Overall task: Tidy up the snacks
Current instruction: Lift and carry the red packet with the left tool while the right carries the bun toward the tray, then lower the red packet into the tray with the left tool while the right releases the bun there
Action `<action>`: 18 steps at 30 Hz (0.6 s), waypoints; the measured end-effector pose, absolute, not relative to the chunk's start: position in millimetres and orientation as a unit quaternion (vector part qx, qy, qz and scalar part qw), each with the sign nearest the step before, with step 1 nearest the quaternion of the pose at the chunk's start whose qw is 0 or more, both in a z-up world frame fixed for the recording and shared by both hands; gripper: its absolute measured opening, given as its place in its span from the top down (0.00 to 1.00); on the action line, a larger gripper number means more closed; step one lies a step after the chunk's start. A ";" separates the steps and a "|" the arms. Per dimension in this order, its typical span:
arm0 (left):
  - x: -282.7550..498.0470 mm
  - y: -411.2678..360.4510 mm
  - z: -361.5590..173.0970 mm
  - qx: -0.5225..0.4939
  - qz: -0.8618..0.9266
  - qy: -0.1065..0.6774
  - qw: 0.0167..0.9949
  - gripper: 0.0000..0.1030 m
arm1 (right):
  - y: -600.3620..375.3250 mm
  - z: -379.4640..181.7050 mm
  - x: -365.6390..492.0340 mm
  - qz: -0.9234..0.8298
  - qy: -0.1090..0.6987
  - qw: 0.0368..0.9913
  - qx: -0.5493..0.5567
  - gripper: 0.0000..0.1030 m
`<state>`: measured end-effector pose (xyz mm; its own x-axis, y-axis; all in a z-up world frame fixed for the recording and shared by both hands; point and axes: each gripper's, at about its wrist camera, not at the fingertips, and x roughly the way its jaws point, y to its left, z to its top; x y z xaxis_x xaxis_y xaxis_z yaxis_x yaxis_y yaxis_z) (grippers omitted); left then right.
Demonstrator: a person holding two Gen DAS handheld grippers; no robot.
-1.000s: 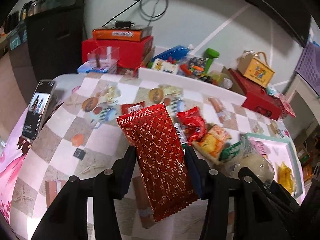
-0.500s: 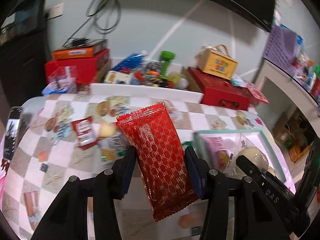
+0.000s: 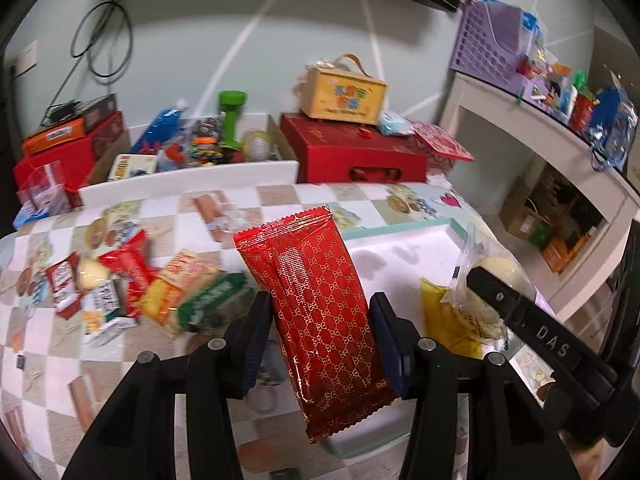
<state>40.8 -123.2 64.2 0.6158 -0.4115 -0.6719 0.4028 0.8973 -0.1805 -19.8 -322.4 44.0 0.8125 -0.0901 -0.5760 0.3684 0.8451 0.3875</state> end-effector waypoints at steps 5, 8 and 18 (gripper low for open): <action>41.8 -145.4 52.1 0.009 -0.242 0.384 0.891 0.50 | -334.7 41.5 -23.9 -0.137 0.273 0.915 0.262 0.35; 43.7 -155.8 45.5 0.014 -0.249 0.385 0.889 0.50 | -339.5 37.3 -22.7 -0.142 0.276 0.913 0.265 0.35; 63.6 -186.7 28.3 0.040 -0.265 0.390 0.881 0.50 | -348.9 29.7 3.3 -0.141 0.293 0.909 0.259 0.35</action>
<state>63.6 -186.7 28.3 0.5556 -0.4350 -0.7086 0.4975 0.8568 -0.1358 3.3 -348.9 29.7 0.7879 -0.1054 -0.6066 0.4091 0.8260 0.3877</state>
